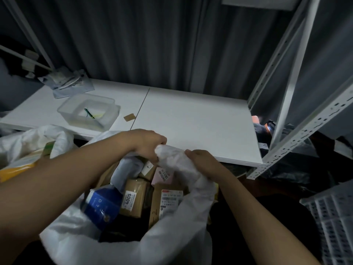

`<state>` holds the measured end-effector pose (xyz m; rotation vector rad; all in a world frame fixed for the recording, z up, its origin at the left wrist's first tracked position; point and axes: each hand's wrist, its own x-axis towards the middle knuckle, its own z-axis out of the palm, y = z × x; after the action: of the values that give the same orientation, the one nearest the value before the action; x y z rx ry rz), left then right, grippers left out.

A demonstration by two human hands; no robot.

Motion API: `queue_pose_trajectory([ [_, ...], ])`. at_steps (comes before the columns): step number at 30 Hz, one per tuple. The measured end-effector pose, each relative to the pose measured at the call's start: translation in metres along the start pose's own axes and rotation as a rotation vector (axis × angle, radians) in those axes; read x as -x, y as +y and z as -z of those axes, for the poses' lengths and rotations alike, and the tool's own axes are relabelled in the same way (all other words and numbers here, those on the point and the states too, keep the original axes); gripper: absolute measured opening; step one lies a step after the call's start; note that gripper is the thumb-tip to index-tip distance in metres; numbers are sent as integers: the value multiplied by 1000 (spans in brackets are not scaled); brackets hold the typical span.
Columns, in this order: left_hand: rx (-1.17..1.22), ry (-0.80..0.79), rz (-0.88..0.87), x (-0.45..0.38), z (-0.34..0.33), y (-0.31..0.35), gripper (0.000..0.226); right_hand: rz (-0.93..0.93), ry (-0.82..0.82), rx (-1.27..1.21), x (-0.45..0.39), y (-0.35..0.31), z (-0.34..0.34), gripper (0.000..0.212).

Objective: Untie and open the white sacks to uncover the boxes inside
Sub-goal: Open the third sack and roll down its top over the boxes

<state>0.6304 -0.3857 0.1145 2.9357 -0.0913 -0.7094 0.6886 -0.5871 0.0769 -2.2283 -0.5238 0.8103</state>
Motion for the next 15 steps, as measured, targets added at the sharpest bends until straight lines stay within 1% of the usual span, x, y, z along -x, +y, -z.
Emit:
queue_pose_trajectory([
  [1, 65, 26, -7, -1, 0, -5, 30, 123, 143, 274, 3, 2, -5, 48],
  [2, 153, 25, -6, -3, 0, -9, 27, 282, 336, 499, 11, 3, -11, 51],
  [3, 233, 19, -20, -4, 0, -12, 27, 432, 429, 604, 18, 2, -15, 53],
  [4, 298, 6, -27, -5, 0, -13, 30, 541, 409, 632, 18, -1, -20, 53],
  [5, 346, -2, -35, -6, -2, -15, 33, 565, 280, 575, 20, 3, -23, 49],
  [6, 356, -6, -42, -5, -4, -16, 37, 475, 138, 441, 15, -1, -37, 42],
  [7, 341, -3, -57, -3, -7, -16, 41, 317, 88, 256, 12, -6, -42, 36],
  [8, 285, 29, -65, 0, -12, -18, 42, 69, 102, 46, 6, -5, -43, 33],
  [9, 200, 96, -91, 3, -16, -20, 39, -243, 98, -79, -2, 6, -39, 32],
  [10, 127, 163, -110, 6, -23, -21, 37, -463, 88, -125, -6, 7, -33, 32],
  [11, 107, 213, -128, 8, -28, -22, 38, -463, 21, -215, -6, 8, -30, 33],
  [12, 130, 231, -123, 8, -33, -23, 38, -276, -52, -142, -10, 6, -27, 37],
  [13, 203, 223, -108, 5, -37, -24, 32, -11, -39, 39, -9, 2, -27, 42],
  [14, 309, 201, -85, 0, -38, -24, 24, 203, 58, 274, -4, 3, -26, 47],
  [15, 405, 188, -73, -6, -39, -23, 17, 380, 139, 437, -3, 8, -24, 51],
])
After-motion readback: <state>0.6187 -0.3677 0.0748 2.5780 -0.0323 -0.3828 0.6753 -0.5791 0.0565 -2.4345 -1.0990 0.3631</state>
